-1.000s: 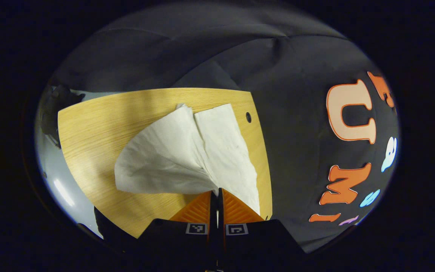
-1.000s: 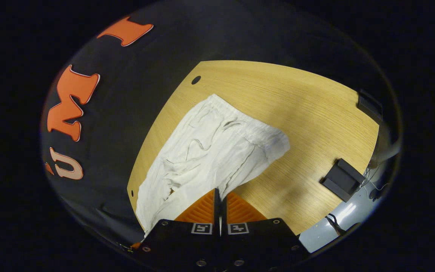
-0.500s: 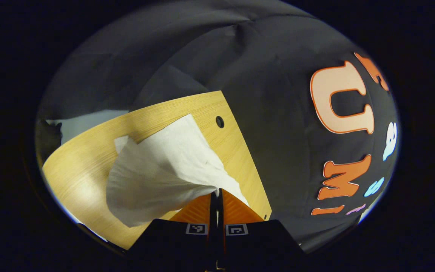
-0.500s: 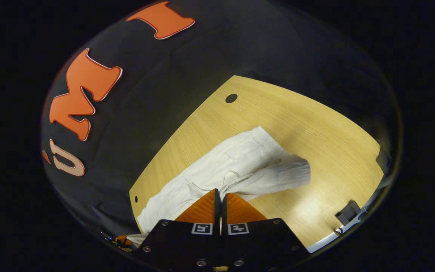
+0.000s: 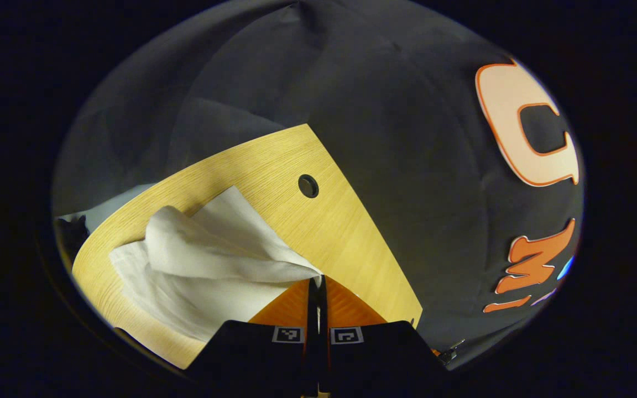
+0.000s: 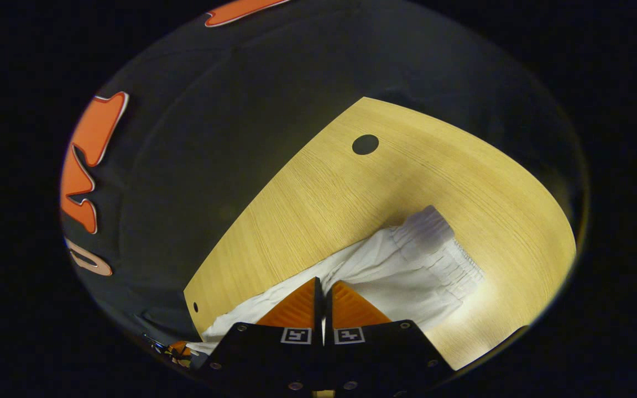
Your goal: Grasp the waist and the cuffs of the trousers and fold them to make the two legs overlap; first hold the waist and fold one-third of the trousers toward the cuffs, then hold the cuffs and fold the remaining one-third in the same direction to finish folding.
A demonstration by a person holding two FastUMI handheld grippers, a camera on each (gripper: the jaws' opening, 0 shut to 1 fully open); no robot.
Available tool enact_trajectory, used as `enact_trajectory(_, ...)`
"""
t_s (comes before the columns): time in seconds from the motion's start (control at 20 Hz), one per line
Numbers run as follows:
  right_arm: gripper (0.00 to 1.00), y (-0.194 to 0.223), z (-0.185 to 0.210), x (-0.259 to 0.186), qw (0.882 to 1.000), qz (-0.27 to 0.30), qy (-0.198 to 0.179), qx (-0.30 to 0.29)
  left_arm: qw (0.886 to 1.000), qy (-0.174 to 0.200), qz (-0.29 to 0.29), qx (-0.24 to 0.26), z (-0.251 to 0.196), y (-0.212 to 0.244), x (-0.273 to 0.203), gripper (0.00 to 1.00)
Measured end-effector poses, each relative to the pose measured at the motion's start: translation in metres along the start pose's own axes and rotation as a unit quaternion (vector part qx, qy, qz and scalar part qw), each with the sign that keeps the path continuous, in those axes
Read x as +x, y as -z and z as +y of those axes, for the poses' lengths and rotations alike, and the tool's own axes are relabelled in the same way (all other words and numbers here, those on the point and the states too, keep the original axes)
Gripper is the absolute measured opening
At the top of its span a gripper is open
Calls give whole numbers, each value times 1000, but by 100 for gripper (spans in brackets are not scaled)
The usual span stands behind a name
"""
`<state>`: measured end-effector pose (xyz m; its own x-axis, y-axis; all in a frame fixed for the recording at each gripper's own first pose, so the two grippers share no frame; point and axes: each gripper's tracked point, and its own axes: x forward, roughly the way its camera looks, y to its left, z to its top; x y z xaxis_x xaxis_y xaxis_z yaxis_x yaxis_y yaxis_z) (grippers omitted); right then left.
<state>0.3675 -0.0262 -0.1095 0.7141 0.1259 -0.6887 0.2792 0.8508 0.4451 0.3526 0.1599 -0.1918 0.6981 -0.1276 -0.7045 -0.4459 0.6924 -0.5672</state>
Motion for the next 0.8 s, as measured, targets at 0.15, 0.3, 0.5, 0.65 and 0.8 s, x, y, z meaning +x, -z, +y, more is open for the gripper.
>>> enact_trajectory(0.15, 2, -6, -5, 27, 999, 15, 14, 36, 999, -33, 1, 3, 9, -6, 31, 4)
enact_trajectory(0.3, 11, -9, -3, 37, 999, 12, 10, 44, 998, -48, -6, 27, 9, -9, 46, 27)
enact_trajectory(0.5, 56, -20, -1, 29, 999, -9, 1, 42, 996, -58, -30, 68, 6, -25, 45, 57)
enact_trajectory(0.65, 88, -24, -7, 14, 999, -25, 9, 24, 993, -60, -52, 92, -2, -35, 28, 76)
enact_trajectory(0.8, 98, -24, -8, 1, 999, -40, 13, -7, 992, -46, -72, 94, -13, -39, 10, 99)
